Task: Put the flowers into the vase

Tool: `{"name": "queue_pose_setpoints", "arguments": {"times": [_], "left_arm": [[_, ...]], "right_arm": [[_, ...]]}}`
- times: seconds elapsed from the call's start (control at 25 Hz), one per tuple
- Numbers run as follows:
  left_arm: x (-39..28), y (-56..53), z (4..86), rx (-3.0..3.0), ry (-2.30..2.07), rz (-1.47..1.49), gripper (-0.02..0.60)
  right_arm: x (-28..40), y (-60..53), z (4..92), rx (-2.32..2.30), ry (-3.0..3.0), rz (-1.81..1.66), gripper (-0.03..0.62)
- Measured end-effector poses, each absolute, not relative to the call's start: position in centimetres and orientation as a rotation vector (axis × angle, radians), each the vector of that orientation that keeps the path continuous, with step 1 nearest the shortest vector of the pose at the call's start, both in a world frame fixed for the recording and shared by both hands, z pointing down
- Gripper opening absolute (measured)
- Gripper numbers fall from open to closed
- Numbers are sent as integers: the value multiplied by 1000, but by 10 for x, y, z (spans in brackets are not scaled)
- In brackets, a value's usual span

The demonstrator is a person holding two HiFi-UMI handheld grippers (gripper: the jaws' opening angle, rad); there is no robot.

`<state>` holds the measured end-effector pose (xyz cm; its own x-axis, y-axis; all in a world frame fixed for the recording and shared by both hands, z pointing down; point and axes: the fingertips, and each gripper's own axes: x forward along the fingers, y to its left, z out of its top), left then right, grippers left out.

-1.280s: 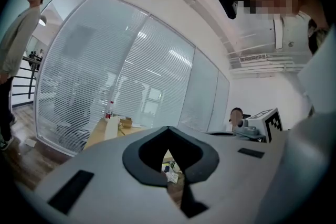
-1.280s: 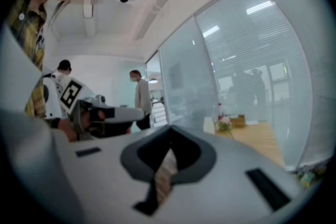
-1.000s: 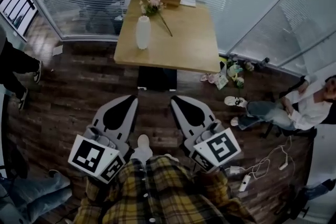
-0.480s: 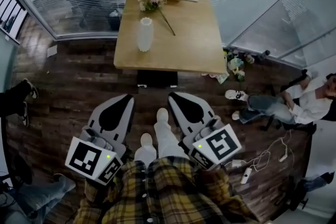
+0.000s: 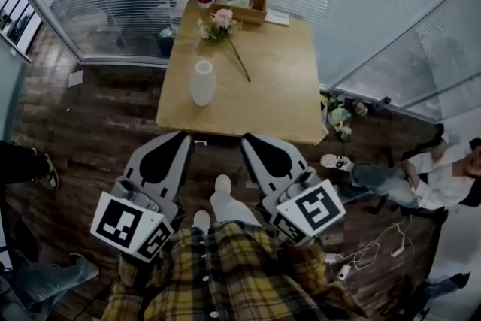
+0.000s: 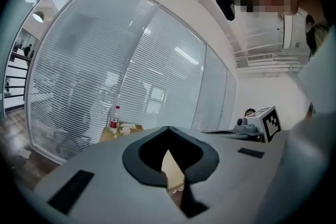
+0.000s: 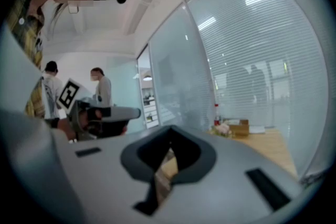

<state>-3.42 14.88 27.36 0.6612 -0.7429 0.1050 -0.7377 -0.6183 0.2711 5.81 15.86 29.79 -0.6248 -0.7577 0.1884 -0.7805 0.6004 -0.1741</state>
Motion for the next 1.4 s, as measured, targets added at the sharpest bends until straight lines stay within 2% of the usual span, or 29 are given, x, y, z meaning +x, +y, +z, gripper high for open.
{"name": "queue_pose_setpoints", "arguments": {"times": [0.52, 0.88, 1.4], "left_arm": [[-13, 68, 254, 2548, -1343, -67, 11], [-48, 22, 256, 2497, -1421, -83, 10], [-71, -112, 262, 2596, -1205, -28, 11]], "right_arm": [[107, 76, 292, 1257, -2767, 378, 14], [95, 34, 297, 1233, -2767, 379, 14], [70, -77, 302, 1450, -2655, 418, 14]]}}
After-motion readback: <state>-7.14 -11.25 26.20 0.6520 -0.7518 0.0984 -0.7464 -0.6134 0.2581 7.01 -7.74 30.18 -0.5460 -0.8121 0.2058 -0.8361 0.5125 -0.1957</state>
